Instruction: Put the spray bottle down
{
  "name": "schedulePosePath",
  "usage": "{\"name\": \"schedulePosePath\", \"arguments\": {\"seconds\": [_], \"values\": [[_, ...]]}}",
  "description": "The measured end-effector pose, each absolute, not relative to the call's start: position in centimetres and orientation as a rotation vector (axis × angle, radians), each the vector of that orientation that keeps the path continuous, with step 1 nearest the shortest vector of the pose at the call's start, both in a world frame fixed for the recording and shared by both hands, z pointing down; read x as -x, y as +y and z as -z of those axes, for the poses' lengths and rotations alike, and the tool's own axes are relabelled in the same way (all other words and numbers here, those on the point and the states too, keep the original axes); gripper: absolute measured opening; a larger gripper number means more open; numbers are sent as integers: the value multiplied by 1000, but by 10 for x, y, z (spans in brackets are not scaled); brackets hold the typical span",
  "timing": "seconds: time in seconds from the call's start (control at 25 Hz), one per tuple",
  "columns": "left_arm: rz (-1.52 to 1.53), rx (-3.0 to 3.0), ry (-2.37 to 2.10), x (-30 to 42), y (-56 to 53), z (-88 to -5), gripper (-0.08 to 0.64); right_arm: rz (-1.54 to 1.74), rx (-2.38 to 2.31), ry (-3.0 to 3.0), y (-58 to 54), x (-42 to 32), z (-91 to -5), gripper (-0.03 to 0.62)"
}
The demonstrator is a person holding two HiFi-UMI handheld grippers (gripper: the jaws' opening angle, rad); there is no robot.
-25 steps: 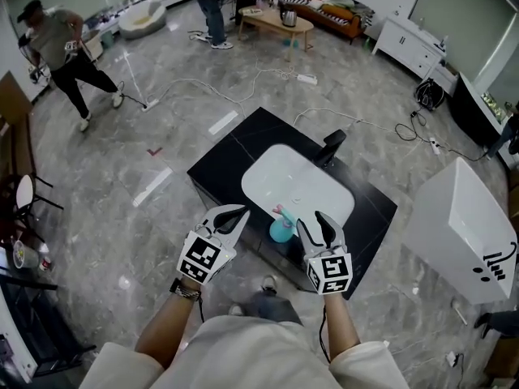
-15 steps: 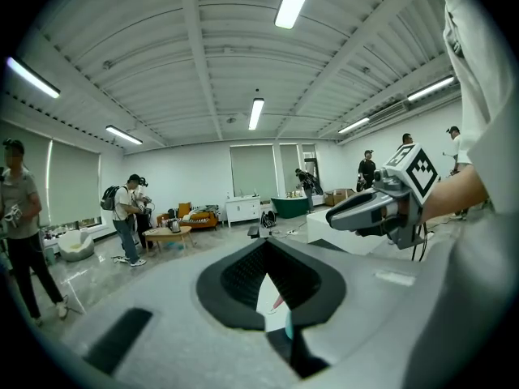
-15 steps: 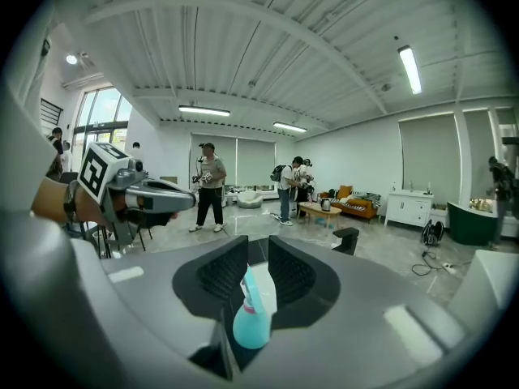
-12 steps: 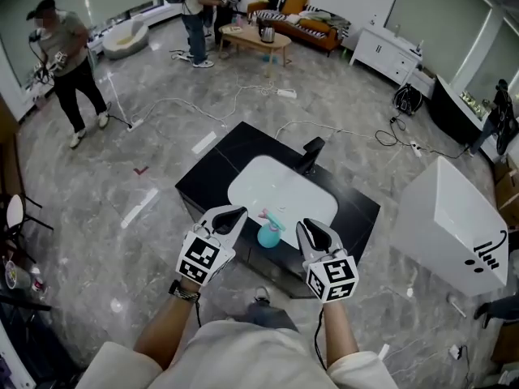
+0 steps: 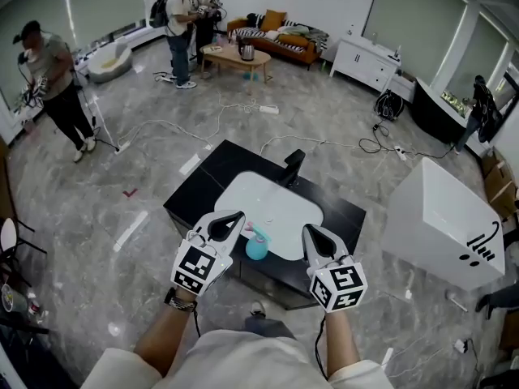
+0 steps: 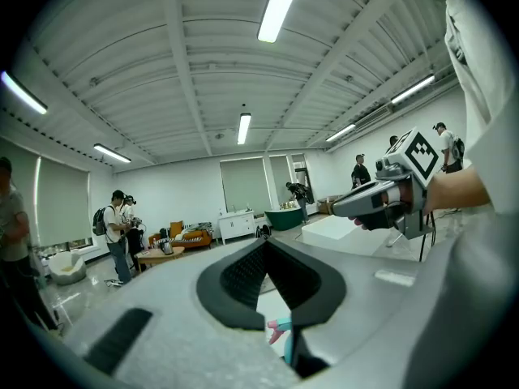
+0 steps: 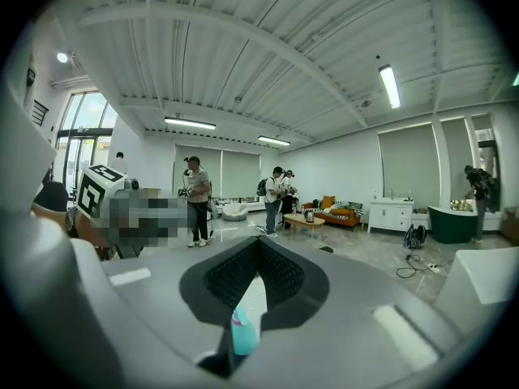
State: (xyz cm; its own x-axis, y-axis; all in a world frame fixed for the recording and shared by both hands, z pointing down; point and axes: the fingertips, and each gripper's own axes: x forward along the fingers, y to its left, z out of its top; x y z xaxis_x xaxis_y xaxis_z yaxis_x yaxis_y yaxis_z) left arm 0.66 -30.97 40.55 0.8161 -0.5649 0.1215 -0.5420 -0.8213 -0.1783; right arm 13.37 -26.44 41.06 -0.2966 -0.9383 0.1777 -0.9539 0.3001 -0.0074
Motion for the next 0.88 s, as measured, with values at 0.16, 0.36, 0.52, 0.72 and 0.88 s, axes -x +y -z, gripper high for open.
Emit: {"name": "schedulePosePath", "arguments": {"seconds": [0.16,0.36,0.52,0.72,0.88], "values": [[230,2847,884,-12,-306,-390,0,-156,-1791,-2429,-259,-142,-392,6],[267,2777,875,-21,-305,-378,0,-88,-1788,-2418,-253,-144,-371,6],[263,2761,868,-28,-307,-375,0,-49,-1788,-2371,-255,-150,-370,5],[258,2765,858,-30,-304,-372,0,-33,-1758,-2367,-254,-147,-370,5],[257,2774,855,-31,-301,-372,0,-28,-1749,-2375,-250,-147,-368,5]]}}
